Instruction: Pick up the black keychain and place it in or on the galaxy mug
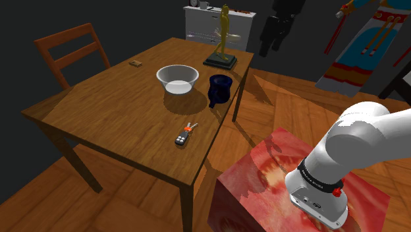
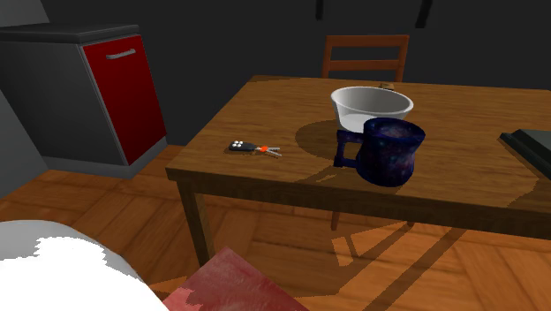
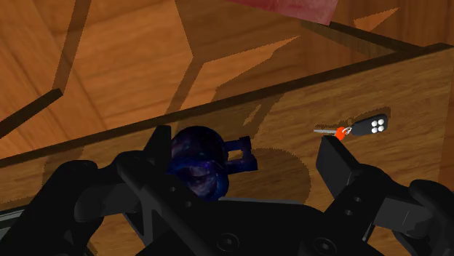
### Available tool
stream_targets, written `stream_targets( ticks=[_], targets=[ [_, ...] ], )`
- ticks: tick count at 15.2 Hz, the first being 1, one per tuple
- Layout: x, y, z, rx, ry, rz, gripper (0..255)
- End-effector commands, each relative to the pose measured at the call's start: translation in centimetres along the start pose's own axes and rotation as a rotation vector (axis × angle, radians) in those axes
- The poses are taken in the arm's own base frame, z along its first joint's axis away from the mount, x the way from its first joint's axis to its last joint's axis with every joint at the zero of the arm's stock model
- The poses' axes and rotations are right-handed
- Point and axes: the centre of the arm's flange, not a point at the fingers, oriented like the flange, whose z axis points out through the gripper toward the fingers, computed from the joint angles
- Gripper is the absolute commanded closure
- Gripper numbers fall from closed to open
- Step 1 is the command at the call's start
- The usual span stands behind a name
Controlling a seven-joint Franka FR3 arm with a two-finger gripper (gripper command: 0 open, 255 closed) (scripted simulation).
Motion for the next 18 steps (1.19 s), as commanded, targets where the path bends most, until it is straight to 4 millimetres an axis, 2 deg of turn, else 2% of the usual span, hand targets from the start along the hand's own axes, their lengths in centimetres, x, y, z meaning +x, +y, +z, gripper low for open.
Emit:
stream_targets(
  ticks=[1, 18],
  targets=[
    [0.0, 0.0, 0.0, 0.000, 0.000, 0.000, 0],
    [5.6, -16.3, 14.8, -0.018, -0.022, 0.135, 0]
  ],
)
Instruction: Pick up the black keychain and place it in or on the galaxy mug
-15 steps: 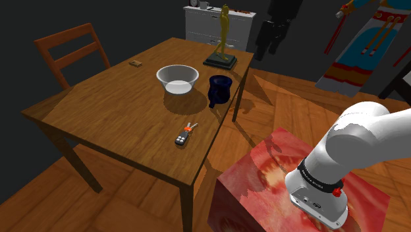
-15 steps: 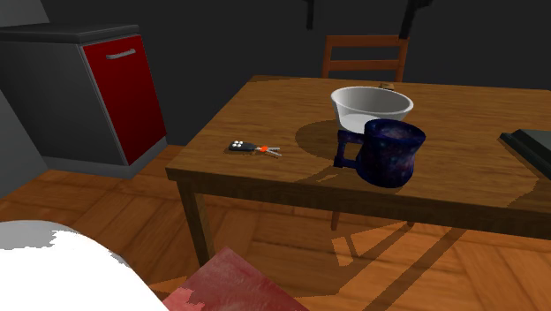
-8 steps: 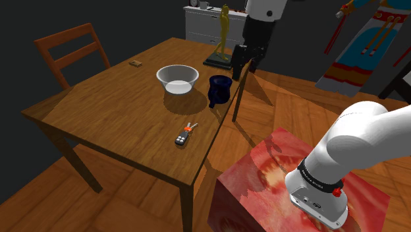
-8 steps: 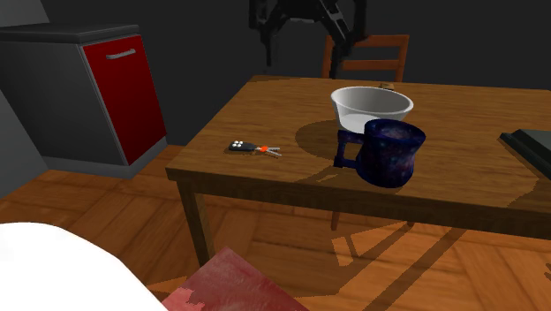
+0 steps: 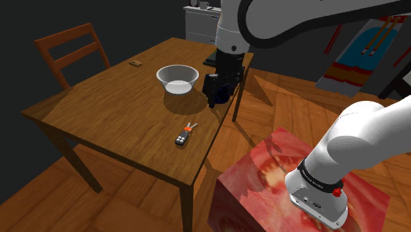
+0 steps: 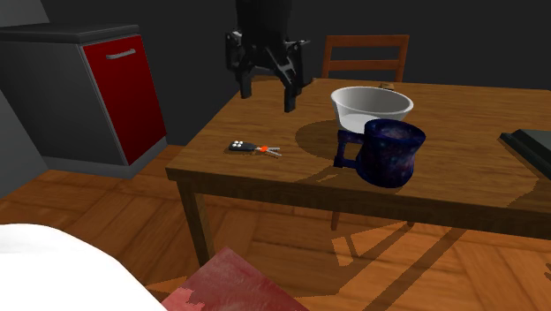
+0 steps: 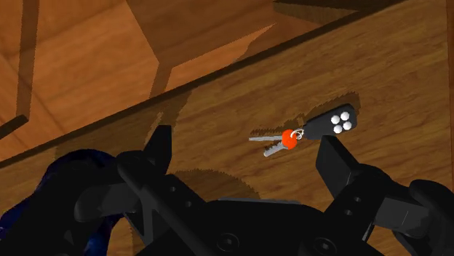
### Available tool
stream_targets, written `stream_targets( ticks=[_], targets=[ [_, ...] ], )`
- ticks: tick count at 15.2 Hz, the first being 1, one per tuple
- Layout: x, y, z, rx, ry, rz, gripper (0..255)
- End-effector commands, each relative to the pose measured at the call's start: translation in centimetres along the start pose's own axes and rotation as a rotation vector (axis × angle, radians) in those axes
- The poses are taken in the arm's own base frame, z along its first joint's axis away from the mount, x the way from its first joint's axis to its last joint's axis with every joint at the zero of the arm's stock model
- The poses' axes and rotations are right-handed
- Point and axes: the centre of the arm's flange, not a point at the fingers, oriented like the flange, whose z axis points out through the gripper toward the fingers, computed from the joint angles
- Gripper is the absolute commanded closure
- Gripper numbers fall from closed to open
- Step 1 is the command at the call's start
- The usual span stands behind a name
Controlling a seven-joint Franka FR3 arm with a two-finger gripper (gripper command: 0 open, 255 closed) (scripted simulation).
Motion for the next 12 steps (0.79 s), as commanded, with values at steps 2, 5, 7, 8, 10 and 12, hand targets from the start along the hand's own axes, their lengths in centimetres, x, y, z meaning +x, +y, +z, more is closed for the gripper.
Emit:
stream_targets(
  ticks=[2, 5, 7, 8, 10, 12],
  targets=[
    [1.1, -3.3, 2.5, -0.001, -0.003, 0.026, 0],
    [2.0, -6.2, 5.1, -0.005, -0.007, 0.049, 0],
    [2.7, -8.2, 6.8, -0.007, -0.010, 0.065, 0],
    [3.0, -9.1, 7.7, -0.008, -0.011, 0.073, 0],
    [3.7, -11.0, 9.4, -0.010, -0.014, 0.089, 0],
    [4.2, -12.4, 10.7, -0.011, -0.016, 0.100, 0]
  ],
)
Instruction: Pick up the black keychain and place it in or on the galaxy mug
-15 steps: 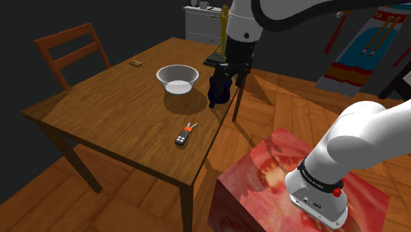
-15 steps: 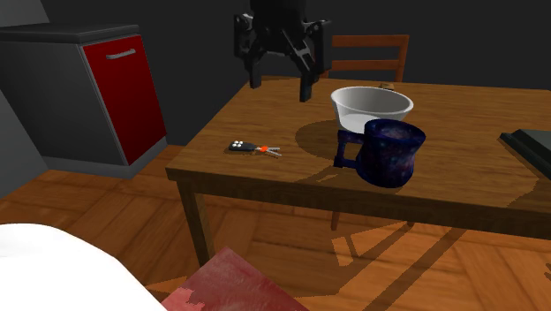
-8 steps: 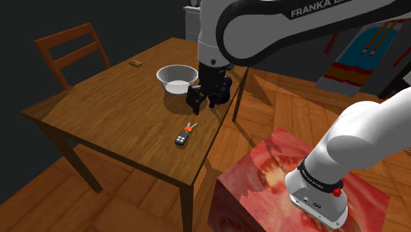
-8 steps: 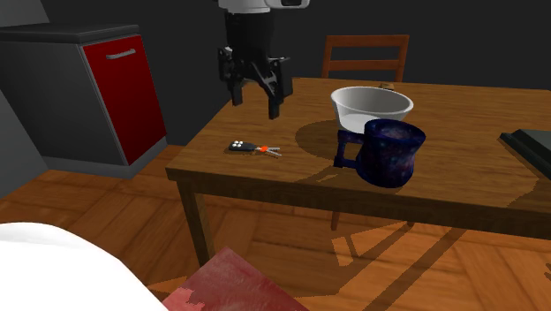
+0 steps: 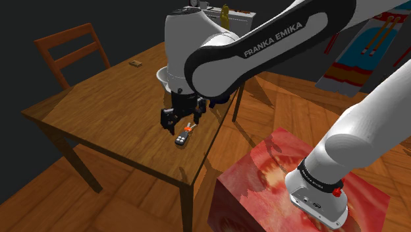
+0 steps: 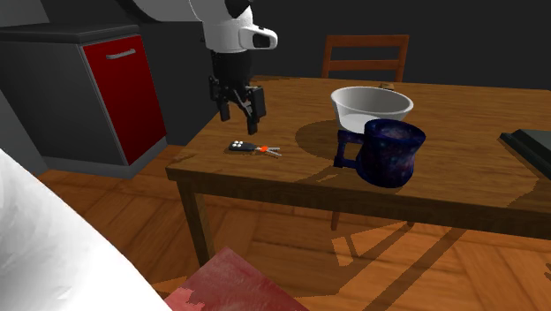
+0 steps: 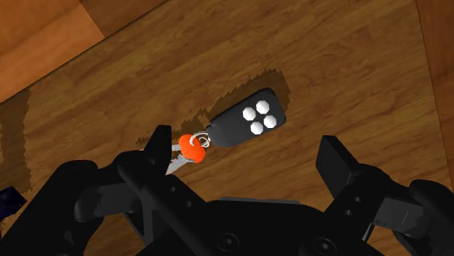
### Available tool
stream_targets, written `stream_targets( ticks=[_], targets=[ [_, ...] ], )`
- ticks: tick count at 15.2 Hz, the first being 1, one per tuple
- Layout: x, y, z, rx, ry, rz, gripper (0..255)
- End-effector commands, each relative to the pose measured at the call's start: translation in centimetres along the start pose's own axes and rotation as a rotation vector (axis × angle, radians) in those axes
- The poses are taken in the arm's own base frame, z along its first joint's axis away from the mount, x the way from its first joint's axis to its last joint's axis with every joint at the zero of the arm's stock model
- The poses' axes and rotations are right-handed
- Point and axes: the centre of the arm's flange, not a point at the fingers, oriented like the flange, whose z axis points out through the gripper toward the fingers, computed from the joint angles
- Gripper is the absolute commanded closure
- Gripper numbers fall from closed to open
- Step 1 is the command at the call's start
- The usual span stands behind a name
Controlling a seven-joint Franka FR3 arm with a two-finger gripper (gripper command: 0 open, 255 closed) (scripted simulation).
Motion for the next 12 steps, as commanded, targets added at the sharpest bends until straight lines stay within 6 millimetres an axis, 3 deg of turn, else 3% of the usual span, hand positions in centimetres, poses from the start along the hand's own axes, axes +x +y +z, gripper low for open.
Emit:
stream_targets(
  ticks=[1, 7, 12],
  targets=[
    [0.1, -0.7, 1.4, 0.002, -0.001, 0.007, 0],
    [0.1, -0.7, 4.6, 0.002, -0.001, 0.007, 0],
    [0.1, -0.7, 4.9, 0.002, -0.001, 0.007, 0]
  ],
)
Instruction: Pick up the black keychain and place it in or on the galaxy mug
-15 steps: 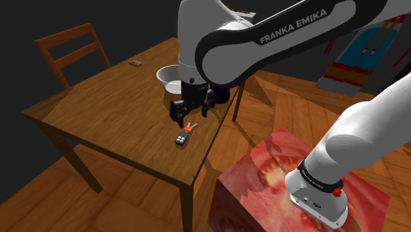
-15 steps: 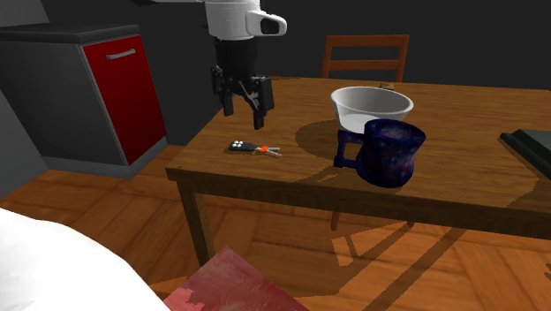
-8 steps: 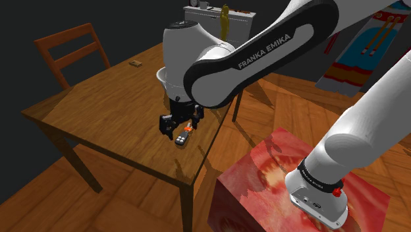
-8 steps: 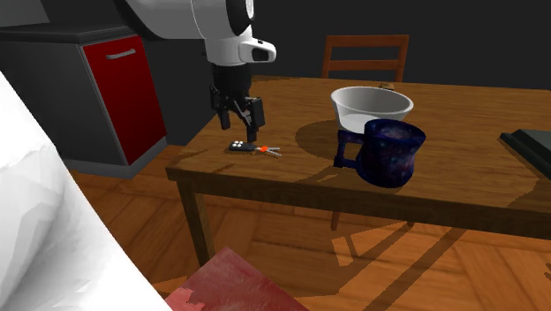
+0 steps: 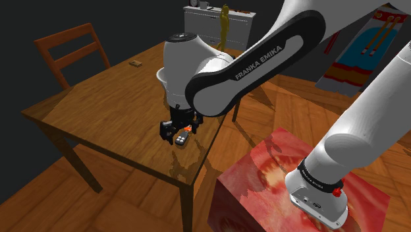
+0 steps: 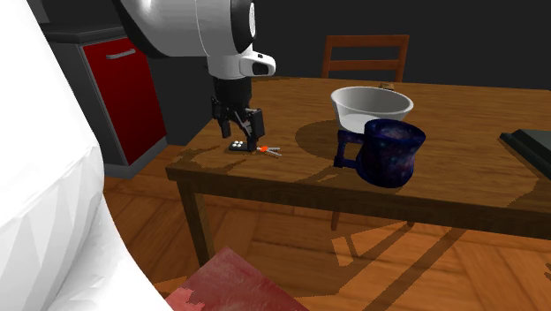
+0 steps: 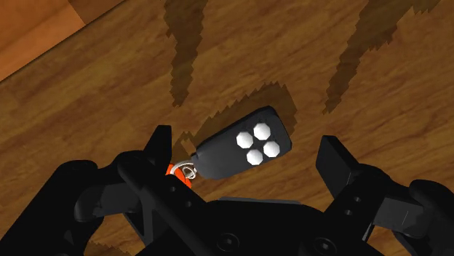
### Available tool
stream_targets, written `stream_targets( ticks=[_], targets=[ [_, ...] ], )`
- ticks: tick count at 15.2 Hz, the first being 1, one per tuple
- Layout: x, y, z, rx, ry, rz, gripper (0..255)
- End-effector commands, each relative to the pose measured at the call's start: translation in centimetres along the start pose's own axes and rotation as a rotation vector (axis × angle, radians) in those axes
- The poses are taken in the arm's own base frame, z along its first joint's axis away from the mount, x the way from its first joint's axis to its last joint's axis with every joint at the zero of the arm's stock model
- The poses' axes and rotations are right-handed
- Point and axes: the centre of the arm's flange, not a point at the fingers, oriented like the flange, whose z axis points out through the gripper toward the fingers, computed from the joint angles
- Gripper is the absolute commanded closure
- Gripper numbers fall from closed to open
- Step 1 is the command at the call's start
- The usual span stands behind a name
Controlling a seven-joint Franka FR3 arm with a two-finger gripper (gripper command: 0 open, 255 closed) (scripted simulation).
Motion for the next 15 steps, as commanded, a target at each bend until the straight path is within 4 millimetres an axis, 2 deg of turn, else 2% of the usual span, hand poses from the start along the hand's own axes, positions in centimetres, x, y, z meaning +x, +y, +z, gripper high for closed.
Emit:
stream_targets(
  ticks=[1, 3, 4, 13, 15],
  targets=[
    [0.0, 0.0, 0.0, 0.000, 0.000, 0.000, 0],
    [0.0, 0.0, 0.0, 0.000, 0.000, 0.000, 0],
    [0.0, 0.0, 0.0, 0.000, 0.000, 0.000, 255],
    [0.0, 0.0, 0.0, 0.000, 0.000, 0.000, 255],
    [0.0, 0.0, -1.0, 0.000, 0.000, 0.000, 255]
  ],
)
